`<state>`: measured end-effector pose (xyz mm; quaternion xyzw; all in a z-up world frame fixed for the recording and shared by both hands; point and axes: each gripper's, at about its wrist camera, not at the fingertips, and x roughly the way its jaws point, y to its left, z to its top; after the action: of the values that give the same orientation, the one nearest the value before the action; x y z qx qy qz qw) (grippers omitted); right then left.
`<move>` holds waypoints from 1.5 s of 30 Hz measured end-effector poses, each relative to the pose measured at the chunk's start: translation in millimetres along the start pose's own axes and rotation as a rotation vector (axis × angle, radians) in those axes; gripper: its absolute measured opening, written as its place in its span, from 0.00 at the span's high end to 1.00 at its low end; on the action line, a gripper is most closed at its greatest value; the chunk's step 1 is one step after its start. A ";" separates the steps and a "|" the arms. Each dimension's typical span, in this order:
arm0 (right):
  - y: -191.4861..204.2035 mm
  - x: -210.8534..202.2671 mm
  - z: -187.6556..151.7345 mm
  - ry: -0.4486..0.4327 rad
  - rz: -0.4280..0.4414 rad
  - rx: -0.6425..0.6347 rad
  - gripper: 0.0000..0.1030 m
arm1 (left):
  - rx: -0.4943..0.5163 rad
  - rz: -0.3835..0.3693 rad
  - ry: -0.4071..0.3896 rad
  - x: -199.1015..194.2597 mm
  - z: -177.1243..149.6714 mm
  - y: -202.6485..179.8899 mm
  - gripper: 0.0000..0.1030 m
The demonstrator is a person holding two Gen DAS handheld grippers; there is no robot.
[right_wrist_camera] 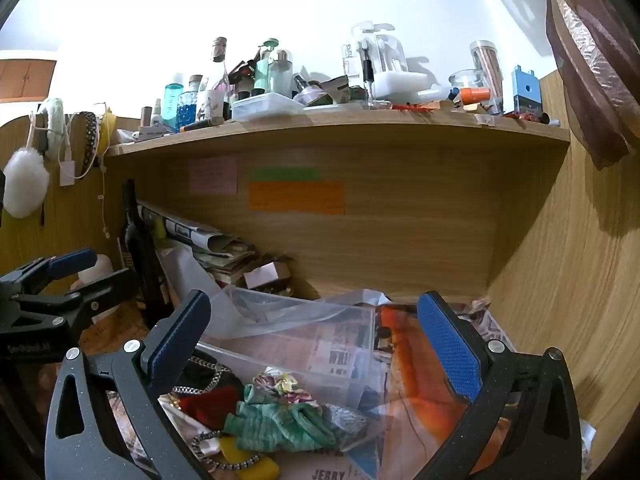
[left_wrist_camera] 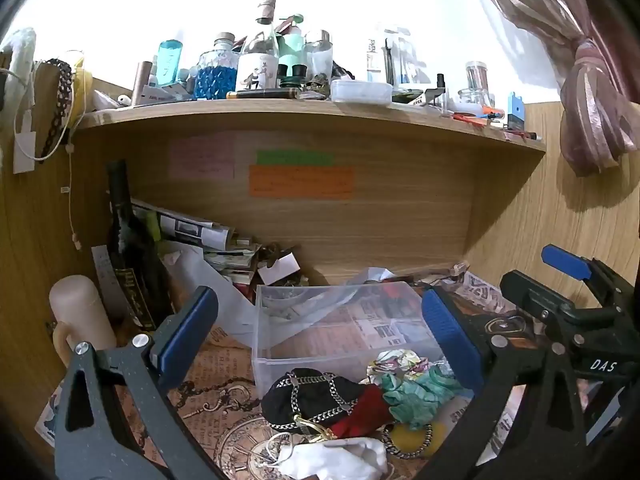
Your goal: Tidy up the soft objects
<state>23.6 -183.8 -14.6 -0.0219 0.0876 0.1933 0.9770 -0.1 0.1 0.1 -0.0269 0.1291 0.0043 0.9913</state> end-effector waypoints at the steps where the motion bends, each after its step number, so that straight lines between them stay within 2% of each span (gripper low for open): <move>1: -0.1 0.3 0.1 0.004 0.001 0.003 0.00 | 0.006 0.002 0.000 0.0 0.1 0.2 0.00; 9: 0.5 1.0 0.8 -0.004 0.001 -0.003 0.00 | 0.024 0.002 -0.034 -7.9 1.2 -1.5 0.00; 45: 1.2 -2.8 1.2 -0.002 0.016 0.026 0.00 | 0.026 0.003 -0.040 -4.1 2.1 -6.6 0.00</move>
<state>20.8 -183.6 -13.0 -0.0082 0.0891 0.1998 0.9757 -3.4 -6.3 3.5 -0.0138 0.1093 0.0047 0.9939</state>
